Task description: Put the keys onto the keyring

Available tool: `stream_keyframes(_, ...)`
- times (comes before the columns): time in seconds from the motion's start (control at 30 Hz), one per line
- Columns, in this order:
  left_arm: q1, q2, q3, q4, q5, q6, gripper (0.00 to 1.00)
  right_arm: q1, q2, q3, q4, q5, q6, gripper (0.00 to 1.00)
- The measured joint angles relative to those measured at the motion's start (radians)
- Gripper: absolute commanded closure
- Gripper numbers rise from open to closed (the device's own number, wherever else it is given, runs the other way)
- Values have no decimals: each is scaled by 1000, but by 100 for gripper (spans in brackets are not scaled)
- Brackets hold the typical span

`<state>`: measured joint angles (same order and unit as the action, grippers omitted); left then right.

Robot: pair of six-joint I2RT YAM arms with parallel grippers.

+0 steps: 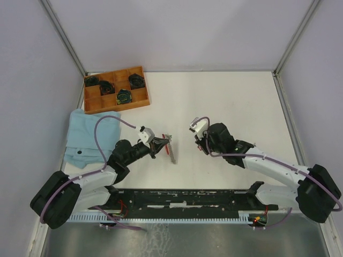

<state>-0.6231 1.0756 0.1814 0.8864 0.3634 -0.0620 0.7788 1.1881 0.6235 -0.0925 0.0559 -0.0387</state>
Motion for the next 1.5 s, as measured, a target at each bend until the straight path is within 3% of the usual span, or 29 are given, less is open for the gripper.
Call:
stream_keyframes(0.3, 14, 64, -6, 89, 139, 85, 97, -3, -64, 140, -153, -166, -135, 99)
stream_keyframes(0.83, 44, 173, 26, 135, 431, 237, 97, -8, -48, 203, -259, -572, -386, 99)
stream_keyframes(1.5, 45, 173, 43, 85, 530, 304, 97, 18, -1, 230, -222, -646, -461, 99)
